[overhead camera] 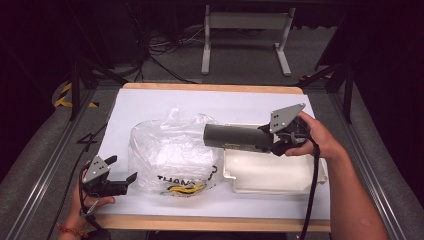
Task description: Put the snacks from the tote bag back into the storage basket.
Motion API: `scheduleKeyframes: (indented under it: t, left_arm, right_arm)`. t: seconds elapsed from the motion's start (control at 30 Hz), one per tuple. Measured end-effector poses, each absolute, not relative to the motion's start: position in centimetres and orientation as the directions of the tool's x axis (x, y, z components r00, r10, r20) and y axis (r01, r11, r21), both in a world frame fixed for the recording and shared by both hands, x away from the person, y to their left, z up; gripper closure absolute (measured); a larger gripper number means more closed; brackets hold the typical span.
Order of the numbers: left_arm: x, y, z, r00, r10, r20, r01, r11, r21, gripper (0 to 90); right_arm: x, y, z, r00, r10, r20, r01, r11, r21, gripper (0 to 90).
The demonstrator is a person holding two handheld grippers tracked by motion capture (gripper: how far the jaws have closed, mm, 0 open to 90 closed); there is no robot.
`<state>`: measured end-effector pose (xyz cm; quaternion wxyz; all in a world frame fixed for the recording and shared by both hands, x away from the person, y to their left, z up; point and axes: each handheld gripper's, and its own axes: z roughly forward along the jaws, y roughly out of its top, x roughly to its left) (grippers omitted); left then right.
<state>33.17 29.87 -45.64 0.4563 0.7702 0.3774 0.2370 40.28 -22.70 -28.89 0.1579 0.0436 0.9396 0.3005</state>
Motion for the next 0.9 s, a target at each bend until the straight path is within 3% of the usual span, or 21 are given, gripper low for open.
scheduleKeyframes:
  t: [0.57, 0.9]
  left_arm:
    - [33.1, 29.8, -45.6, 0.604, 0.797, 0.021, 0.367, -0.301, 0.880, 7.2]
    - [33.1, 29.8, -45.6, 0.607, 0.795, 0.025, 0.365, -0.306, 0.879, 7.2]
  right_arm:
    - [39.6, -27.8, -29.6, -0.931, 0.250, -0.266, 0.058, 0.820, 0.569, 42.7]
    - [39.5, -29.0, -30.8, -0.941, 0.245, -0.234, 0.089, 0.844, 0.530, 42.7]
